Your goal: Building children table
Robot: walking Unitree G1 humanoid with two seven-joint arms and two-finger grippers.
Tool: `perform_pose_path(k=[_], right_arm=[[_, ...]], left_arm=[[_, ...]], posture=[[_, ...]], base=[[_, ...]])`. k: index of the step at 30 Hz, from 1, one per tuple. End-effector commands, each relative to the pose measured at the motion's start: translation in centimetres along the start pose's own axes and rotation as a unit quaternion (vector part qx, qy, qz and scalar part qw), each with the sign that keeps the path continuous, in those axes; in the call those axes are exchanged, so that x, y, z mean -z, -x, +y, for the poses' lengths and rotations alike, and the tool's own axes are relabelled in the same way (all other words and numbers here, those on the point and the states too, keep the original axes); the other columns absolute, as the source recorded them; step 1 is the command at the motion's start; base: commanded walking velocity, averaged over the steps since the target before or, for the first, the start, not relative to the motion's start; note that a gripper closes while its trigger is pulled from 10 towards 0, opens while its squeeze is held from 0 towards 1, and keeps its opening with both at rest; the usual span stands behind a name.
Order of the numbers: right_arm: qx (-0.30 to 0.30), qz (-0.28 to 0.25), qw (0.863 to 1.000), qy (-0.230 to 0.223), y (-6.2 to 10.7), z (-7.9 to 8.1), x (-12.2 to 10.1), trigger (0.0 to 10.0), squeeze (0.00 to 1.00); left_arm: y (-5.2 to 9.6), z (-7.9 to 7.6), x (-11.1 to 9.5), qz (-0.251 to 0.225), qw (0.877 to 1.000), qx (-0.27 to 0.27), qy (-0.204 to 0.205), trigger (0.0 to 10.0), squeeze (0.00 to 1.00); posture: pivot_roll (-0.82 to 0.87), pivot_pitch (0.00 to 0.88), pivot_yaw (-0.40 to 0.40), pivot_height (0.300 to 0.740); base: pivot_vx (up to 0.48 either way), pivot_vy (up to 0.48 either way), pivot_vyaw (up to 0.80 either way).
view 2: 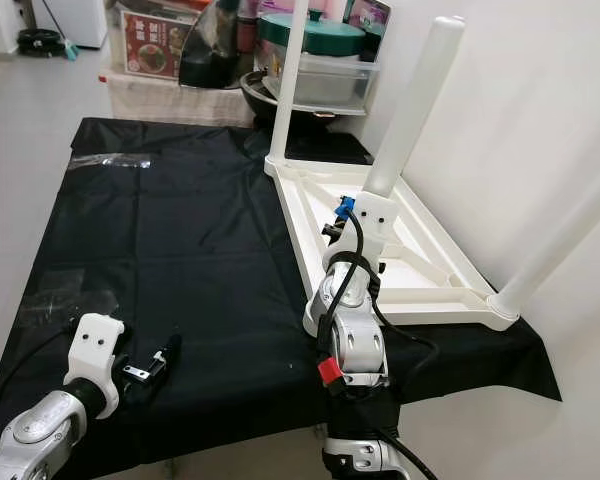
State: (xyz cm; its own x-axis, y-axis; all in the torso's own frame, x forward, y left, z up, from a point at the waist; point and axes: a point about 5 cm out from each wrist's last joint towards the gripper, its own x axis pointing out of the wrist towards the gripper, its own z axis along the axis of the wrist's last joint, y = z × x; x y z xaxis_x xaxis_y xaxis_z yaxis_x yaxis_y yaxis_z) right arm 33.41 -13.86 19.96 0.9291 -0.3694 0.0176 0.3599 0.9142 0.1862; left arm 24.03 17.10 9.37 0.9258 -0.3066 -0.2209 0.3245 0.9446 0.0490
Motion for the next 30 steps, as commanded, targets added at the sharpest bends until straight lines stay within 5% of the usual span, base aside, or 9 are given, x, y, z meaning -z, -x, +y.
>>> perform_pose_path(k=[1,17,24,25,26,27,30], right_arm=[[0.02,-0.008,1.0,-0.016,-0.2,-0.7,-0.4,10.0,1.0],[-0.008,-0.071,0.997,-0.029,0.3,-0.3,-3.0,10.0,1.0],[-0.089,-0.064,0.994,-0.019,0.2,0.3,-3.3,10.0,1.0],[-0.105,-0.06,0.993,-0.012,0.1,0.3,-3.2,10.0,0.84],[-0.105,-0.06,0.993,-0.012,0.1,0.3,-3.2,10.0,0.84],[-0.118,-0.057,0.991,-0.006,0.0,0.2,-3.2,10.0,0.0],[-0.144,-0.05,0.988,0.005,-0.4,0.0,-3.2,10.0,0.0]], left_arm=[[-0.2,-0.4,0.1,0.003,1.0,0.011,-0.002,10.0,0.0],[-0.3,-0.4,0.2,0.005,1.0,0.013,-0.001,10.0,0.0],[-0.3,-0.4,0.2,0.005,1.0,0.015,0.0,10.0,0.0],[-0.3,-0.5,0.2,0.005,1.0,0.016,0.0,10.0,0.0],[-0.3,-0.5,0.2,0.005,1.0,0.016,0.0,10.0,0.0],[-0.3,-0.5,0.3,0.006,1.0,0.016,0.0,10.0,0.0],[-0.3,-0.5,0.3,0.007,1.0,0.018,0.0,10.0,0.0]], posture=[[0.07,0.0,-0.142,0.74],[0.07,0.0,-0.138,0.74],[0.06,0.0,-0.133,0.74],[0.06,0.0,-0.134,0.74],[0.06,0.0,-0.134,0.74],[0.06,0.0,-0.134,0.74],[0.06,0.0,-0.132,0.74]], base=[[0.0,0.0,0.0],[0.0,0.0,0.0],[0.0,0.0,0.0],[0.0,0.0,0.0],[0.0,0.0,0.0],[0.0,0.0,0.0],[0.0,0.0,0.0]])
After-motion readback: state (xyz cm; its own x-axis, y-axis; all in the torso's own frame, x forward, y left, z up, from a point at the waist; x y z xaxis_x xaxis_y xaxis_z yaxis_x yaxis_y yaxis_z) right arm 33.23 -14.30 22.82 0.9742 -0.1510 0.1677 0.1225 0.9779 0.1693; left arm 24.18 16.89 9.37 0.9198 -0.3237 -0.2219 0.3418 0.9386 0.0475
